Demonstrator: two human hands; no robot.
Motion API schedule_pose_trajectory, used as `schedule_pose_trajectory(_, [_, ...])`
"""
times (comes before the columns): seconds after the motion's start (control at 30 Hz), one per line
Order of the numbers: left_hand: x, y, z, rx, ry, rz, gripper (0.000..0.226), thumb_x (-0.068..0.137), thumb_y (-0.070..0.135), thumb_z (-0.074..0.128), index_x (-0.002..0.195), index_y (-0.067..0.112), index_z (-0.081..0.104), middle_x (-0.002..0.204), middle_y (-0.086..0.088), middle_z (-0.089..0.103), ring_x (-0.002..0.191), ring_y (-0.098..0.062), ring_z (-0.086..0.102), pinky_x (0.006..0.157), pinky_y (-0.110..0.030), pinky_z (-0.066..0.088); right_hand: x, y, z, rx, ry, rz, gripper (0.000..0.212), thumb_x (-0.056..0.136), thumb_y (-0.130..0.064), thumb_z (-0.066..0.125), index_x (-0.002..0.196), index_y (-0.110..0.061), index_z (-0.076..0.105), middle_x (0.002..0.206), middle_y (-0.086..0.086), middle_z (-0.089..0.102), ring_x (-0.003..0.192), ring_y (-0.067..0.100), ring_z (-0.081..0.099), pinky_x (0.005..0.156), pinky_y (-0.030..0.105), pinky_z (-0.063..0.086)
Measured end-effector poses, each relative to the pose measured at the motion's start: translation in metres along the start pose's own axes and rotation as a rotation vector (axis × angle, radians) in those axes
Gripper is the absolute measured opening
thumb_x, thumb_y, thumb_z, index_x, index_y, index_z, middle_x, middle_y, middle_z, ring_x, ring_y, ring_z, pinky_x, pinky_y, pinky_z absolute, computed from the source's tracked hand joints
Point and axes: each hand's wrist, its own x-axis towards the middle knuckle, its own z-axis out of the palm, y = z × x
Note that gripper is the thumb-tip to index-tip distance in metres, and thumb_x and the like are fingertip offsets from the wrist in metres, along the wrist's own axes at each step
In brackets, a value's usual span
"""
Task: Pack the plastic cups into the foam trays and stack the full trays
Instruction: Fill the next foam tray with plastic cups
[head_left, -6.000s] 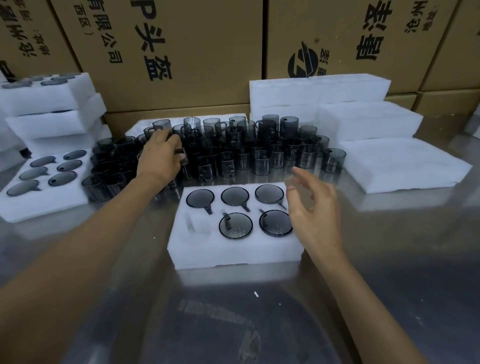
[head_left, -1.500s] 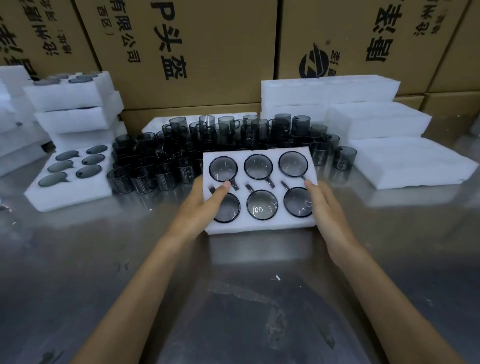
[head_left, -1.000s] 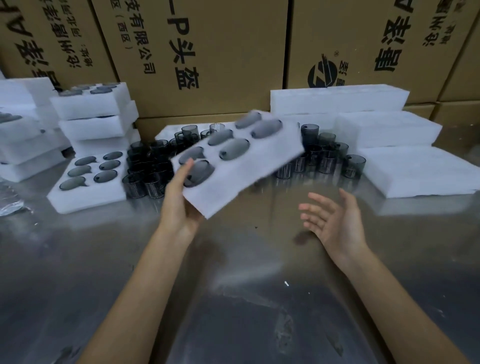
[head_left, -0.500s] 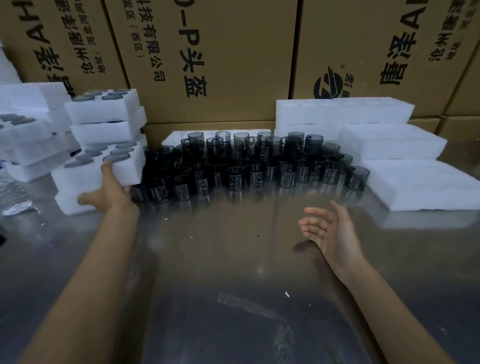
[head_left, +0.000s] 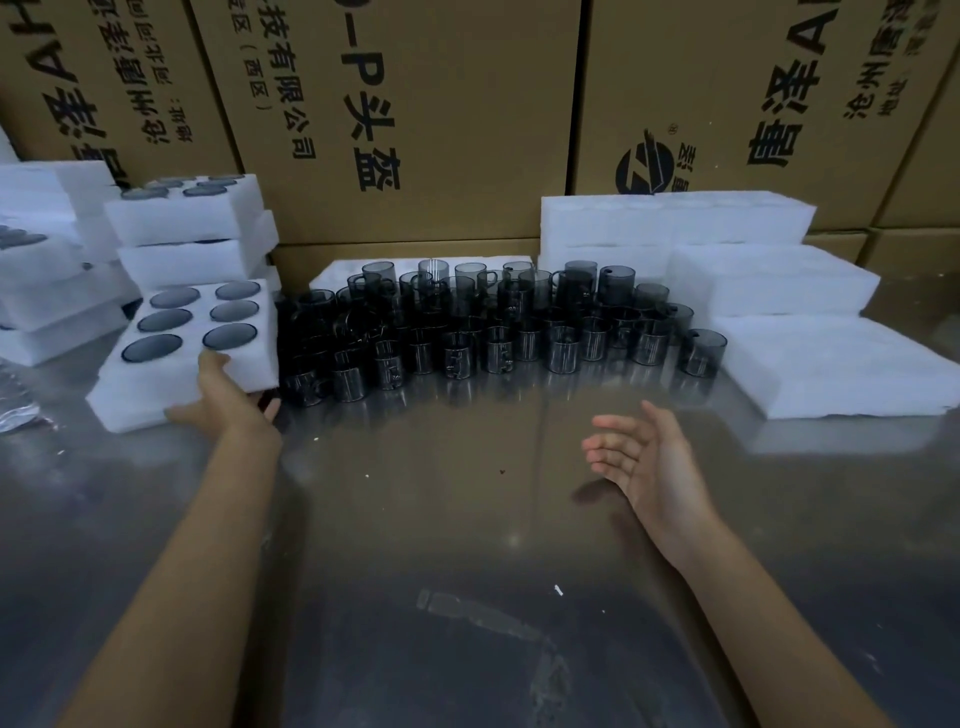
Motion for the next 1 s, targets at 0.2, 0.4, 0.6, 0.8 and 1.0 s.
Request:
schedule_pose_trajectory(0.2, [0.012, 0.004, 0.008, 0.04, 0.004, 0.079, 0.061, 0.077, 0.021, 0.068, 0.124, 0.018, 0.03, 0.13, -0.011, 0.052, 0.077, -0.019, 0.066, 0.057, -0.032, 0.059, 0.003, 0.0, -0.002, -0.006, -0.011, 0.006, 0.05, 0.104, -0.038, 0.034, 0.096, -0.002, 0.067, 0.074, 0.014, 0.07, 0.065, 0.019, 0.065, 0.07, 0.03, 0.05])
schedule_pose_trajectory(0.4, [0.027, 0.013, 0.021, 0.229, 0.208, 0.189, 0.072, 0.091, 0.016, 0.05, 0.152, 0.024, 0.013, 0.148, -0.005, 0.032, 0.117, -0.026, 0.053, 0.089, -0.038, 0.054, 0.002, 0.0, -0.002, 0.018, -0.007, 0.009, 0.049, 0.104, -0.037, 0.034, 0.096, -0.001, 0.067, 0.074, 0.015, 0.069, 0.065, 0.02, 0.064, 0.069, 0.03, 0.05])
schedule_pose_trajectory(0.6, [0.035, 0.006, 0.016, 0.624, 0.439, 0.417, 0.019, 0.098, 0.015, 0.045, 0.11, 0.026, 0.035, 0.13, 0.005, 0.029, 0.111, -0.021, 0.043, 0.091, -0.025, 0.044, 0.004, 0.001, -0.001, 0.015, -0.008, 0.013, 0.049, 0.105, -0.036, 0.034, 0.095, -0.001, 0.067, 0.074, 0.015, 0.07, 0.064, 0.019, 0.065, 0.068, 0.029, 0.051])
schedule_pose_trajectory(0.8, [-0.007, -0.021, 0.025, 0.405, 0.322, 0.371, 0.037, 0.088, 0.003, 0.049, 0.124, 0.009, 0.042, 0.139, -0.012, 0.031, 0.124, -0.028, 0.042, 0.094, -0.027, 0.035, 0.006, 0.002, -0.004, 0.022, -0.002, 0.013, 0.047, 0.105, -0.034, 0.035, 0.094, -0.001, 0.067, 0.075, 0.015, 0.07, 0.064, 0.018, 0.066, 0.07, 0.029, 0.052])
schedule_pose_trajectory(1.0, [-0.112, -0.087, 0.018, 0.652, -0.201, 0.67, 0.045, 0.076, -0.01, 0.05, 0.119, 0.0, 0.051, 0.116, -0.021, 0.046, 0.11, -0.036, 0.045, 0.096, -0.037, 0.031, 0.002, 0.003, -0.003, -0.02, 0.005, -0.009, 0.036, 0.104, -0.024, 0.041, 0.096, -0.001, 0.068, 0.076, 0.014, 0.071, 0.067, 0.019, 0.067, 0.071, 0.03, 0.052])
